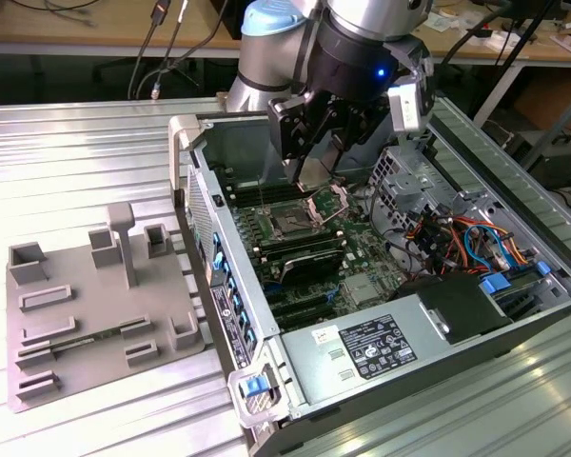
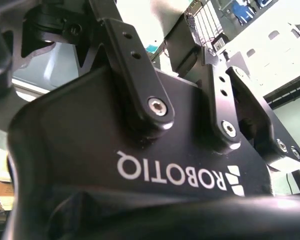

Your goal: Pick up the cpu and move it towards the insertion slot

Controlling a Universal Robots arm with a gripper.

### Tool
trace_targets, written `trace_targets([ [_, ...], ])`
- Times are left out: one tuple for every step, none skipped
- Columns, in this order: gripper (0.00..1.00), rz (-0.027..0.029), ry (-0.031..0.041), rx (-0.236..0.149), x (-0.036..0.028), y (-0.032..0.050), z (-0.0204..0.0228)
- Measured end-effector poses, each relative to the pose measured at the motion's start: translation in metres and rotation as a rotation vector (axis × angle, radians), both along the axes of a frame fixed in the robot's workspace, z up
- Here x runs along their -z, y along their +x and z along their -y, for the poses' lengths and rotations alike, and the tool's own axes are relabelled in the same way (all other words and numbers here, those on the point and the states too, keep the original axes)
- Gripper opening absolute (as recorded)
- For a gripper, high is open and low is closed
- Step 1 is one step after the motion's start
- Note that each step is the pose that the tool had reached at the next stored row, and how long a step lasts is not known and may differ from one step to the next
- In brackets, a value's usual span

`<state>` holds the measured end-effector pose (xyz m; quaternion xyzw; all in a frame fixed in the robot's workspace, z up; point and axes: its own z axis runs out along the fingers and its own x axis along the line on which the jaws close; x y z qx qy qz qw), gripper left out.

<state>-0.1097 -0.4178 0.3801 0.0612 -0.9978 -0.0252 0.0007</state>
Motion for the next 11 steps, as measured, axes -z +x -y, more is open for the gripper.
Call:
trace_targets([
  [0.55, 0.0000, -0.0001, 0.000, 0.0000, 0.0010, 0.0000],
  [0.55, 0.0000, 0.0000, 0.000, 0.0000, 0.0020, 0.0000],
  [0.55, 0.0000, 0.0000, 0.000, 0.0001, 0.0031, 0.0000],
  [0.55, 0.0000, 0.0000, 0.000, 0.0001, 0.0048, 0.0000],
  [0.55, 0.0000, -0.0001, 0.000, 0.0001, 0.0060, 0.0000],
  [0.55, 0.0000, -0.0001, 0.000, 0.0002, 0.0069, 0.0000],
  [0.55, 0.0000, -0.0001, 0.000, 0.0002, 0.0084, 0.0000],
  [0.55, 0.0000, -0.0001, 0.000, 0.0002, 0.0095, 0.0000],
  [0.55, -0.0001, -0.0001, 0.000, 0.0002, 0.0105, 0.0000],
  [0.55, -0.0001, -0.0001, 0.000, 0.0002, 0.0115, 0.0000],
  [0.55, 0.0000, -0.0001, 0.000, 0.0003, 0.0132, 0.0000],
])
